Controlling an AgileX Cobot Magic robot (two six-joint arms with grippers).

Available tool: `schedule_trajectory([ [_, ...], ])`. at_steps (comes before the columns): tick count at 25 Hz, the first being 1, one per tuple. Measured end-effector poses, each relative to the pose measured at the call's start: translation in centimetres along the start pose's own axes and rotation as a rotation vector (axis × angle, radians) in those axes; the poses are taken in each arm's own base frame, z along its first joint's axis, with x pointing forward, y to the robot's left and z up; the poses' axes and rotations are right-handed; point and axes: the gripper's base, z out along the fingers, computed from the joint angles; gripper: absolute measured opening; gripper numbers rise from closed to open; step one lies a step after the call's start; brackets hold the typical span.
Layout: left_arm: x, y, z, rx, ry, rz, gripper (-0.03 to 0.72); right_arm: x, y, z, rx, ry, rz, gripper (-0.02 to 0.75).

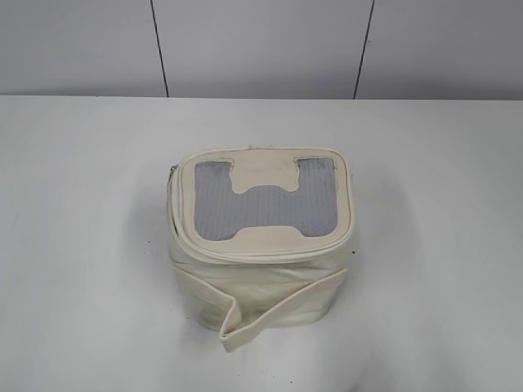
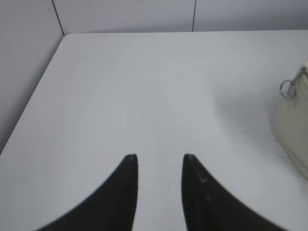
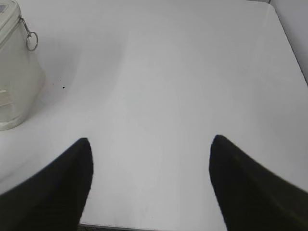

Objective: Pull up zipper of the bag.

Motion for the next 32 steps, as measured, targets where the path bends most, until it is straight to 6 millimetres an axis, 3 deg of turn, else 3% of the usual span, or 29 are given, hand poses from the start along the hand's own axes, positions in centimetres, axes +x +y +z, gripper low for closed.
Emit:
schedule_trajectory([
  [32,0.00,0.00,0.00,0.000,0.000,0.000,0.244,0.00,0.00,0.00,0.000,0.000,0.000,0.586],
])
